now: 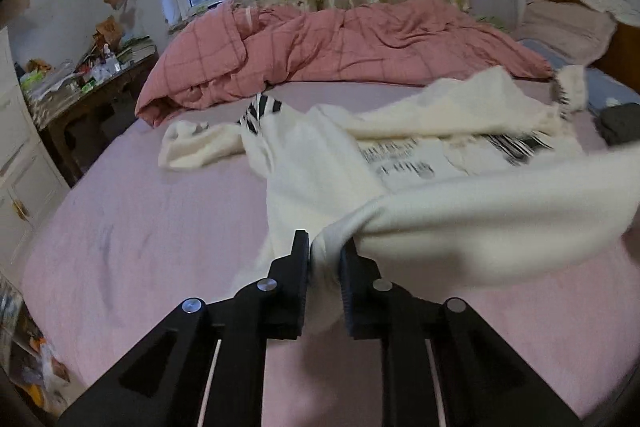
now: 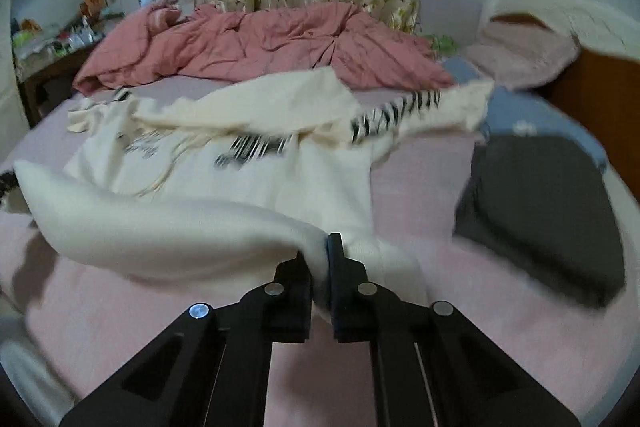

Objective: Fold large clothes

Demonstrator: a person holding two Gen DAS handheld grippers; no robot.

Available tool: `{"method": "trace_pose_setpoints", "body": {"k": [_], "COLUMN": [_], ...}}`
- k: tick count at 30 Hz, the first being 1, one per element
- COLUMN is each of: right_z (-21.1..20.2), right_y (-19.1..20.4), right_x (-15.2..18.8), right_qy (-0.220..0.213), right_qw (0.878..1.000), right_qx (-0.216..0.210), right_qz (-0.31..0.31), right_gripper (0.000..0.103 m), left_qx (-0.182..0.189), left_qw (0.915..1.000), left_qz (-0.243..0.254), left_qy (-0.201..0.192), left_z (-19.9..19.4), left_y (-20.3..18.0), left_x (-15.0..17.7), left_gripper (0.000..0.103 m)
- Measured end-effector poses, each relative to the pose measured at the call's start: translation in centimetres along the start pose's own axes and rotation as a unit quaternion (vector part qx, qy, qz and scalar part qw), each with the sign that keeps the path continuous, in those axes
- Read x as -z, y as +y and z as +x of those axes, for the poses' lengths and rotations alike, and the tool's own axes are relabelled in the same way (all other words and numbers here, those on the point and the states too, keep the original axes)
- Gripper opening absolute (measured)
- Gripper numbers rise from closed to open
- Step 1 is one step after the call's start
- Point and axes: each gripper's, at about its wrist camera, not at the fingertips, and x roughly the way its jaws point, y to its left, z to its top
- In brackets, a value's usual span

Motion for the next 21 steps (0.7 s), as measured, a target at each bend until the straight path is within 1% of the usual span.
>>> {"method": "trace_pose_setpoints", "body": {"k": [2,3,4,5,7,8,9,10,11,13,14,15,16,17,18,19,21], "right_z": [3.5,5.1,6.5,7.5,8.5,8.9,9.4,9.8,10.1,10.1,9.8,9.4,8.7,8.2,7.7,7.2,6.3], "right_y": [0.1,0.3,0.6,1.2,2.7,3.0,3.0,2.8,2.5,2.0,1.7,1.6,1.5,1.5,1.5,1.7,2.1], "right_x": [-2.2,-2.8,-3.2,-3.3,-3.2,-3.1,-3.0,-2.8,-2.6,-2.3,-2.2,-2.0,-1.7,-1.5,-1.3,-1.2,-0.9], "right_qy": [0.018,0.029,0.041,0.041,0.011,0.005,0.002,0.003,0.003,0.006,0.009,0.01,0.008,0.004,0.0,-0.001,-0.004], "right_qw": [1.0,0.999,0.999,0.999,0.997,0.996,0.996,0.997,0.997,0.998,0.998,0.999,0.999,0.999,0.999,0.999,0.999], "right_qx": [0.008,0.016,0.023,0.033,0.072,0.081,0.082,0.078,0.072,0.062,0.057,0.049,0.038,0.031,0.029,0.028,0.031], "right_qz": [0.009,0.017,0.021,0.014,-0.023,-0.03,-0.029,-0.022,-0.012,0.003,0.011,0.018,0.028,0.035,0.038,0.035,0.03], "right_gripper": [0.007,0.007,0.007,0.007,0.008,0.009,0.01,0.01,0.01,0.015,0.016,0.022,0.029,0.033,0.038,0.042,0.045], "left_qx": [0.001,0.007,0.004,-0.003,-0.014,-0.015,-0.013,-0.015,-0.021,-0.035,-0.038,-0.03,-0.01,0.005,0.015,0.017,0.021], "left_qw": [0.9998,0.9991,0.9985,0.9986,0.9984,0.9982,0.9981,0.9984,0.9988,0.9992,0.9992,0.9991,0.9988,0.9982,0.9972,0.9964,0.9952], "left_qz": [0.001,-0.002,0.003,0.01,0.012,0.005,-0.003,-0.006,-0.005,-0.006,-0.014,-0.028,-0.039,-0.044,-0.046,-0.045,-0.039], "left_qy": [0.021,0.041,0.054,0.052,0.054,0.058,0.06,0.054,0.045,0.017,0.005,-0.011,-0.028,-0.041,-0.057,-0.069,-0.088], "left_z": [3.2,5.0,6.4,7.2,8.4,9.1,9.6,9.8,9.8,9.0,8.3,7.2,6.0,5.1,3.7,2.8,0.7], "left_y": [-0.2,-0.3,-0.7,-1.1,-1.4,-1.3,-1.1,-1.1,-1.1,-0.9,-0.8,-0.4,-0.3,-0.3,-0.6,-1.1,-2.3], "left_x": [-2.0,-2.7,-3.1,-3.4,-3.5,-3.5,-3.3,-3.2,-3.0,-2.6,-2.4,-2.0,-1.5,-1.2,-0.7,-0.5,0.0], "left_gripper": [0.016,0.015,0.015,0.015,0.016,0.016,0.019,0.026,0.03,0.053,0.056,0.056,0.056,0.056,0.057,0.062,0.064]}}
